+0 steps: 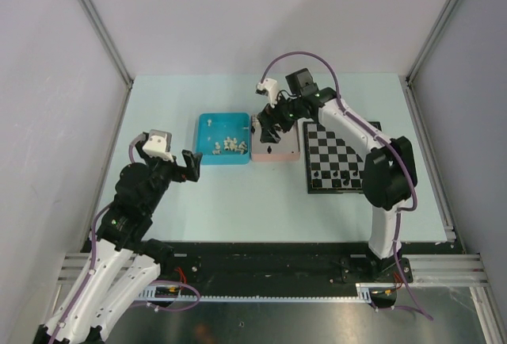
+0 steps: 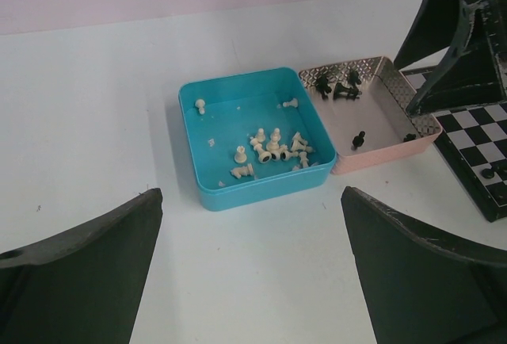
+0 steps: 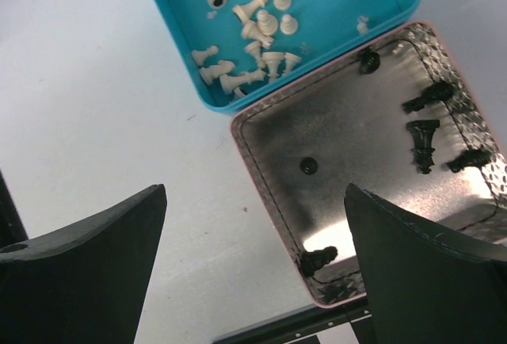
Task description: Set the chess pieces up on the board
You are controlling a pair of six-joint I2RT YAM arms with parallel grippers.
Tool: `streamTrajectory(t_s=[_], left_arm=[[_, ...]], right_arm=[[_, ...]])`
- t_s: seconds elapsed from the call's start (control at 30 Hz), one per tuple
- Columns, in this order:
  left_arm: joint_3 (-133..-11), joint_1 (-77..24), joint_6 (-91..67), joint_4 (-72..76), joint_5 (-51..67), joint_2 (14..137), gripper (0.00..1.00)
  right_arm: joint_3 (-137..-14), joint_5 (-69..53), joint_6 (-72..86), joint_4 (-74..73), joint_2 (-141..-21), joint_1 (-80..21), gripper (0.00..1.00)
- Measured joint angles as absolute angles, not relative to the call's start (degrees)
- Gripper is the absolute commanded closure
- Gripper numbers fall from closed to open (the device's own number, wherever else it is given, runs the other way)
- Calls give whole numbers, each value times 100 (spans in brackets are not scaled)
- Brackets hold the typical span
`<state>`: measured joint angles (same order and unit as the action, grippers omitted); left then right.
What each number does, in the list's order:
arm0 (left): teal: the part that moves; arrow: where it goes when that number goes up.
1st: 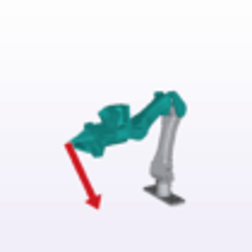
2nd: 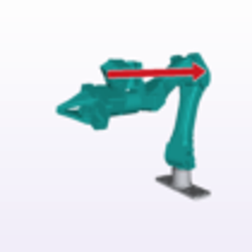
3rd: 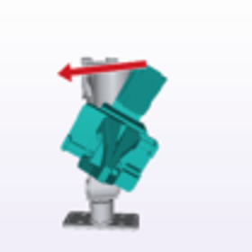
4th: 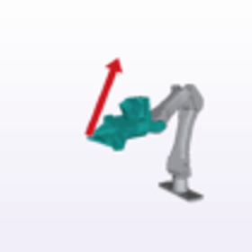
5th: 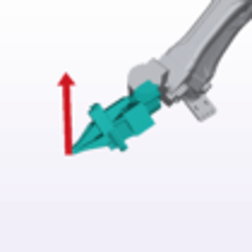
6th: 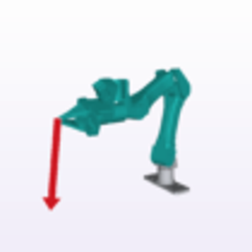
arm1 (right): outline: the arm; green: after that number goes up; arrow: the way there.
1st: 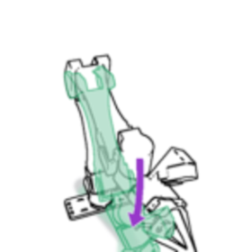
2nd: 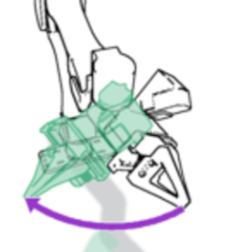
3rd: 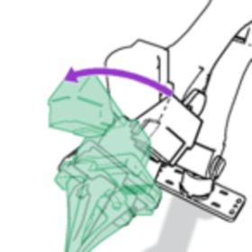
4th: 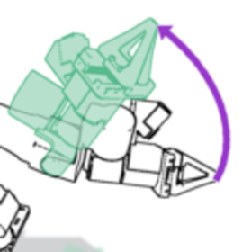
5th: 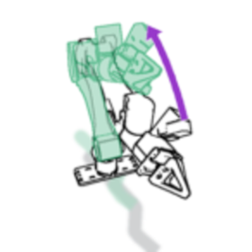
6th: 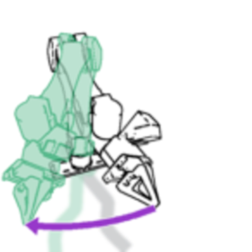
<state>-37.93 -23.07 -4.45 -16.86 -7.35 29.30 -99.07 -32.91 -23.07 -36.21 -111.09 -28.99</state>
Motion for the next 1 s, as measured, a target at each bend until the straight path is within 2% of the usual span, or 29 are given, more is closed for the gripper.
streamTrajectory(t_s=[0.27, 0.4, 0.47, 0.5, 0.63, 0.77, 1.0], left_arm=[[-3793, -2307, -445, -1686, -733, 2950, 0], [-3793, -2307, -445, -1686, -735, 2976, 0], [-3793, -2307, -445, -1686, -735, 2998, 0], [-3793, -2307, -445, -1688, -735, 3013, 0], [-3793, -2307, -445, -1686, -733, 3074, 0], [-3793, -2307, -443, -1686, -735, 3116, 0], [-3791, -2307, -443, -1686, -735, 3138, 0]], right_arm=[[-10127, -2585, -2233, -3636, -11472, -2904, 2], [-10499, -2257, -2233, -3636, -11928, -2904, 30], [-10739, -2134, -2298, -3658, -12217, -2895, 37], [-10866, -2099, -2331, -3684, -12359, -2873, 43], [-11146, -2032, -2543, -3839, -12731, -2810, 55], [-11428, -2008, -2755, -3981, -12986, -2738, 59], [-12005, -1994, -3055, -4147, -13469, -2611, 59]])
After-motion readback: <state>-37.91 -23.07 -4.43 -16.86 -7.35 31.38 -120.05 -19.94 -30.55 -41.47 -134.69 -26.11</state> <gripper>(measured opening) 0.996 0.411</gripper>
